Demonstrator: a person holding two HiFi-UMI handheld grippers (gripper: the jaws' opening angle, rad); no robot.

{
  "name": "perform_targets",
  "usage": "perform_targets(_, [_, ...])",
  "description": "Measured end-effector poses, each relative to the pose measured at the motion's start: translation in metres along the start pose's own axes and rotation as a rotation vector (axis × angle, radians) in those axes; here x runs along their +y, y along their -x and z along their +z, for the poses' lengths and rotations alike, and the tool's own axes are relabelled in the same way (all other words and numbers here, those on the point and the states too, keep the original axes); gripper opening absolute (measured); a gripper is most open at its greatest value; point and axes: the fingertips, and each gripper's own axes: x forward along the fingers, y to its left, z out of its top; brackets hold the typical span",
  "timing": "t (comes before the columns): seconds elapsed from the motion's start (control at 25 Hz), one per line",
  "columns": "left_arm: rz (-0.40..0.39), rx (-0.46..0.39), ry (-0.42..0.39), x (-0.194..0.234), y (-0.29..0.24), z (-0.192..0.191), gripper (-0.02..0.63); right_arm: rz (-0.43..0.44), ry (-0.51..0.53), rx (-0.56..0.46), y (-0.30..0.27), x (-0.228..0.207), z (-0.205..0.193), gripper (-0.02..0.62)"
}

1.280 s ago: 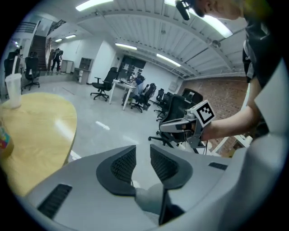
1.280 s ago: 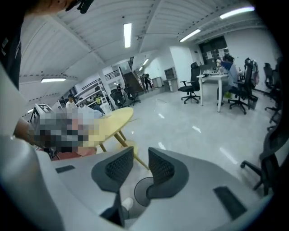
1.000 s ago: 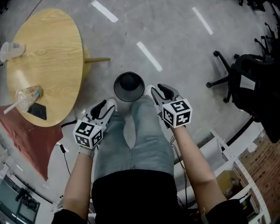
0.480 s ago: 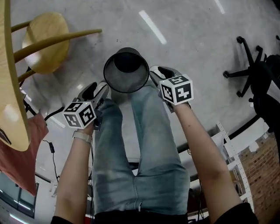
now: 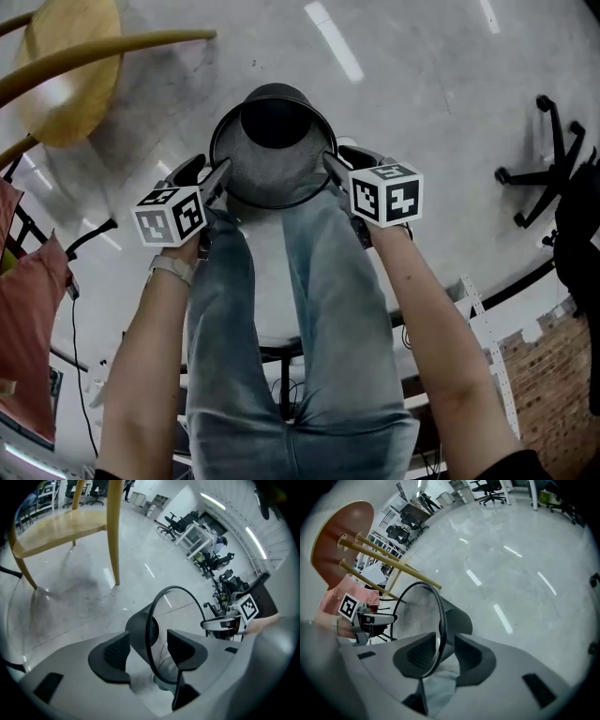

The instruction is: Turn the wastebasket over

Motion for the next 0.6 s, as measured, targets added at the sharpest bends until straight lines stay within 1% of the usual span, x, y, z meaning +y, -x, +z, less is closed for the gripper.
perform_targets(0.08, [0.02,0.016,0.02,0.007,-0.006,-0.006,0.243,0.015,-0.017,-0.009,-0.004,0.0,0.0,0.101])
perform_targets(0.12, [0.028,0.024,0.011,0.008,-0.008,-0.007,0.202,0.025,-0.022,-0.016,-0.005,0.0,0.001,0.085])
perform_targets(0.16, [0.032,0.03,-0.006,0.008,-0.009,-0.008,0.135,0.031,-0.025,-0.021,-0.006,0.001,0.002,0.072])
perform_targets(0.2, [0.031,0.032,-0.023,0.006,-0.01,-0.009,0.111,0.033,-0.026,-0.024,-0.006,0.001,0.003,0.071])
perform_targets(0.24, [0.03,0.034,-0.032,0.003,-0.01,-0.009,0.057,0.03,-0.027,-0.026,-0.005,0.001,0.004,0.07])
perform_targets(0.32, [0.034,0.036,-0.01,-0.004,-0.008,-0.009,0.054,0.019,-0.04,-0.032,-0.003,-0.004,0.006,0.061])
perform_targets(0.44, [0.023,0.025,0.105,-0.022,-0.003,-0.004,0.055,0.004,-0.068,-0.044,0.0,-0.02,0.019,0.054])
perform_targets(0.52, [0.013,0.006,0.193,-0.038,-0.001,0.004,0.061,0.003,-0.061,-0.055,0.002,-0.034,0.036,0.052])
perform_targets(0.6, [0.015,0.002,0.246,-0.054,0.0,0.011,0.069,0.007,-0.036,-0.074,0.006,-0.044,0.056,0.061])
